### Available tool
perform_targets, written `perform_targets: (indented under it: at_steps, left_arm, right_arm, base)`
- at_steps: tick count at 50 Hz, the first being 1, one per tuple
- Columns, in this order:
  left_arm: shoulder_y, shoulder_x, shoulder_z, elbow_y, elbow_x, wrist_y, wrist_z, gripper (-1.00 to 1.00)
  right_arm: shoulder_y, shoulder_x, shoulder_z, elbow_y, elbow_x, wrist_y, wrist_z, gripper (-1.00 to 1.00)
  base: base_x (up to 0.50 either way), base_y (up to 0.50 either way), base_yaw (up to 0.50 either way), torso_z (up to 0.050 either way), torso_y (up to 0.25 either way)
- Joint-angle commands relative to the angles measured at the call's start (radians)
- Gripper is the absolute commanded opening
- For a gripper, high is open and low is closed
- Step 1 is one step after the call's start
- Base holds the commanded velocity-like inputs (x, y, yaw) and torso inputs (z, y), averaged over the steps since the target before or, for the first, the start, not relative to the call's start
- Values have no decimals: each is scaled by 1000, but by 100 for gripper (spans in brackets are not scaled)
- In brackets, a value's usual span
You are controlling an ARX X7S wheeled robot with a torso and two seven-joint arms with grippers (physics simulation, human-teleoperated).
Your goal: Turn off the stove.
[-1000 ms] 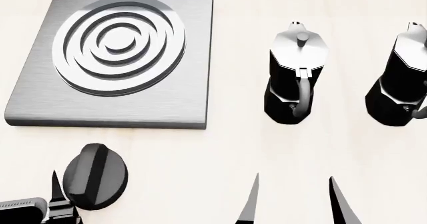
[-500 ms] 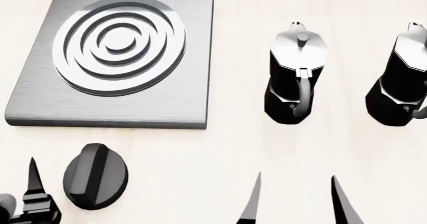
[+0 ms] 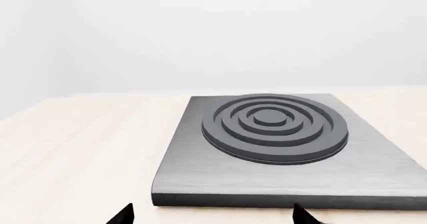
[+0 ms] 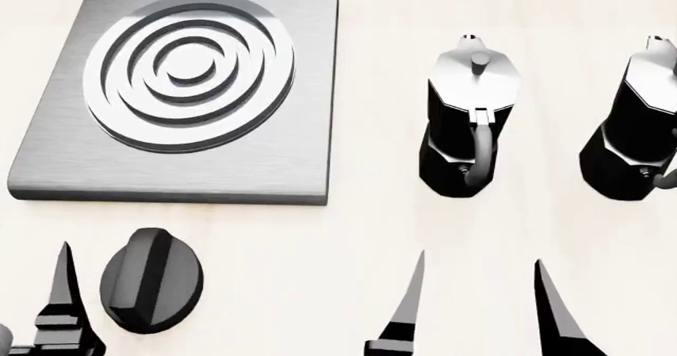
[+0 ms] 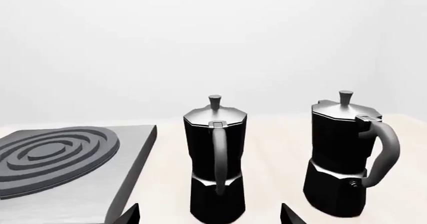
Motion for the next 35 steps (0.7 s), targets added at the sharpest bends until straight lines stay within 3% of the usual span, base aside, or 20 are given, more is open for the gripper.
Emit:
perform_targets:
  at_steps: [1,35]
  left_arm:
    - [-7,15,-14,31,-5,4,31,100]
    - [-100,9,-1,95,-45,-56,25,100]
  right_arm:
    - [43,-26,26,26,-11,-8,-18,100]
    - [126,-17,27,-29,13,60,-5,100]
  base:
    - [0,0,0,0,0]
    - [0,0,0,0,0]
